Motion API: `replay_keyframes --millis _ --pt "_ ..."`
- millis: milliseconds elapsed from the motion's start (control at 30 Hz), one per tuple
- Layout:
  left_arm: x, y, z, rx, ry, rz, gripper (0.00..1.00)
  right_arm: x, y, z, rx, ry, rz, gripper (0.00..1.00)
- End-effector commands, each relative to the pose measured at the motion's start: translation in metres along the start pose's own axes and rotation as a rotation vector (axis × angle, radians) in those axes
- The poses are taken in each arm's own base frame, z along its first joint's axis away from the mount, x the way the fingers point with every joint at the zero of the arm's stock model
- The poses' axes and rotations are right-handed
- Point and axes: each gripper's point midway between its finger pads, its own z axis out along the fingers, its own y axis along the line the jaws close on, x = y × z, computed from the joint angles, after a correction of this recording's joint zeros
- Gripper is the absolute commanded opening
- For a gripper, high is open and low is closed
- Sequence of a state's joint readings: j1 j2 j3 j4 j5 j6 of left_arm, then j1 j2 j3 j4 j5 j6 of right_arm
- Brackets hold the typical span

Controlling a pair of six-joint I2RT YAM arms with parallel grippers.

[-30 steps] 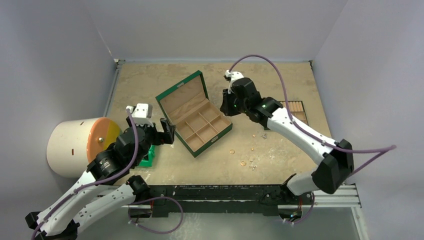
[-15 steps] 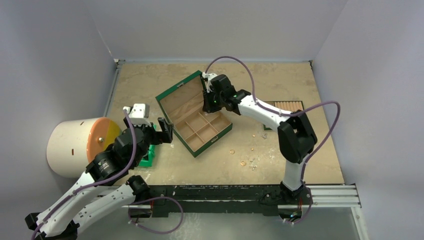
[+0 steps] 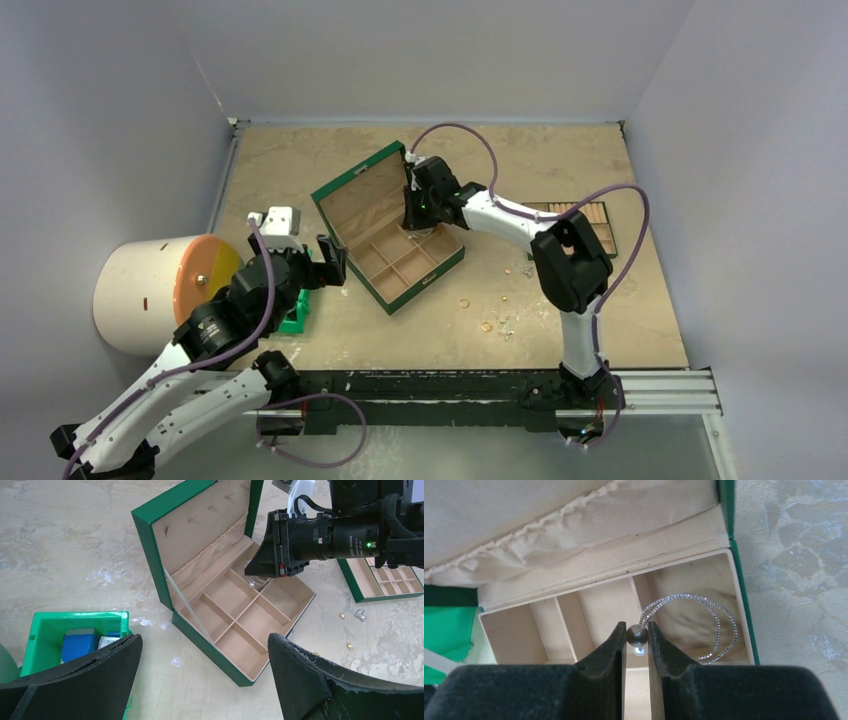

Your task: Organize the mixed jewelry

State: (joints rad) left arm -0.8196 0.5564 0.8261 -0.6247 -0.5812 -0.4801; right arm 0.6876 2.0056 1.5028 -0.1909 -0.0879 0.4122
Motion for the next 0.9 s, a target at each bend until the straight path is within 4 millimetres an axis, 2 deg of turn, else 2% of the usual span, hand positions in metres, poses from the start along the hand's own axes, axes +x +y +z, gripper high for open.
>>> replay_keyframes --millis 0,233,767,867 --pt "-0.006 -0.001 0.0 -0.006 -0.018 -0.022 0.97 -0.04 0.001 -0.01 0.035 -0.118 0.088 0.0" --pt "-0.006 0.0 0.0 -0.008 -0.02 -0.022 0.97 -0.044 -0.014 -0.006 0.08 -0.138 0.187 0.0" --pt "-0.008 0.001 -0.001 -0.01 -0.025 -0.025 0.97 -0.039 -0.024 0.016 0.126 -0.119 0.266 0.0" --pt "-0.007 0.0 -0.001 -0.01 -0.024 -0.025 0.97 -0.037 -0.027 0.017 0.138 -0.114 0.273 0.05"
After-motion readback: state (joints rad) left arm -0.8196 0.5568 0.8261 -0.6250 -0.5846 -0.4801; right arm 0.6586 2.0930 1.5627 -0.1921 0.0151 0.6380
